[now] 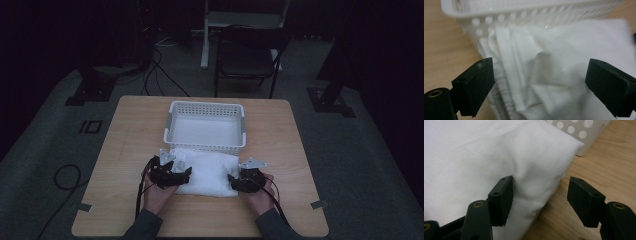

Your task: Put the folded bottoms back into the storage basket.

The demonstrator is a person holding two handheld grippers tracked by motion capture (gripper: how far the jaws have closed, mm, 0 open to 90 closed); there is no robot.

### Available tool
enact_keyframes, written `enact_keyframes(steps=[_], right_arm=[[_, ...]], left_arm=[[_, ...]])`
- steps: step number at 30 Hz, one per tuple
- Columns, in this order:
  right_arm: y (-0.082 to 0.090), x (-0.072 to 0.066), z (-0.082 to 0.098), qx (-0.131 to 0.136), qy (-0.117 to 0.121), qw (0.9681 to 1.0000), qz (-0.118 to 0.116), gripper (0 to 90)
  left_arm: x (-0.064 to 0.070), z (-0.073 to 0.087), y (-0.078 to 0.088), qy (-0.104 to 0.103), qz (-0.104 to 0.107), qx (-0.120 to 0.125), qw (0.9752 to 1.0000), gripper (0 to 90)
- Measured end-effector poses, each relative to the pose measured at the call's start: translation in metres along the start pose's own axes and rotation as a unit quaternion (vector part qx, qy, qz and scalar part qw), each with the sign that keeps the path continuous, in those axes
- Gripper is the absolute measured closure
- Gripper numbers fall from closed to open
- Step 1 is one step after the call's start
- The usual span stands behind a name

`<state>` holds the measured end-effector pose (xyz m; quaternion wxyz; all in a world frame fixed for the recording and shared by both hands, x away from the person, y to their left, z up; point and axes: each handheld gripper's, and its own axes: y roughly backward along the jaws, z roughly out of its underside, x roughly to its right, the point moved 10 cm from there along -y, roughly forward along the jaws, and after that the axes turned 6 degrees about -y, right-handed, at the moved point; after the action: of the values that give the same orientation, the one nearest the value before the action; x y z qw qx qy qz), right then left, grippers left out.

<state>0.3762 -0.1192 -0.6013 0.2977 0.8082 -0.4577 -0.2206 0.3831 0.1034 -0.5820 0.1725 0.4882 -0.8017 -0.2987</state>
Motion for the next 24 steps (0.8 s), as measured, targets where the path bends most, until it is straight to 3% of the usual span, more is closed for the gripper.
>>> enact_keyframes(steps=[2,5,9,12,14,18,22,24], right_arm=[[0.0,0.0,0.0,-0.001,-0.006,1.0,-0.005,37.4],[0.0,0.0,0.001,-0.004,-0.013,0.9998,-0.013,38.3],[0.002,0.0,0.0,-0.001,-0.018,0.9997,-0.014,38.8],[0.009,0.0,-0.004,0.011,-0.023,0.9996,-0.015,37.8],[0.014,0.0,-0.008,0.025,-0.03,0.9991,-0.019,34.1],[0.021,-0.007,-0.014,0.036,-0.052,0.9973,-0.038,18.5],[0.02,-0.019,-0.019,0.043,-0.04,0.9974,-0.043,12.3],[0.013,-0.022,-0.018,0.036,-0.039,0.9974,-0.048,11.1]], left_arm=[[-0.002,0.007,-0.009,-0.001,0.005,-0.003,1.0,4.5],[-0.005,0.01,-0.014,0.025,0.03,0.008,0.9992,1.5],[-0.005,0.012,-0.018,0.034,0.037,0.01,0.9987,1.0],[-0.005,0.015,-0.022,0.058,0.05,0.004,0.9971,0.5],[-0.006,0.018,-0.024,0.065,0.061,0.002,0.996,0.0],[-0.006,0.02,-0.027,0.07,0.074,0.008,0.9948,0.0],[-0.006,0.023,-0.03,0.09,0.095,0.013,0.9913,0.0],[-0.006,0.023,-0.03,0.09,0.096,0.017,0.9911,0.0]])
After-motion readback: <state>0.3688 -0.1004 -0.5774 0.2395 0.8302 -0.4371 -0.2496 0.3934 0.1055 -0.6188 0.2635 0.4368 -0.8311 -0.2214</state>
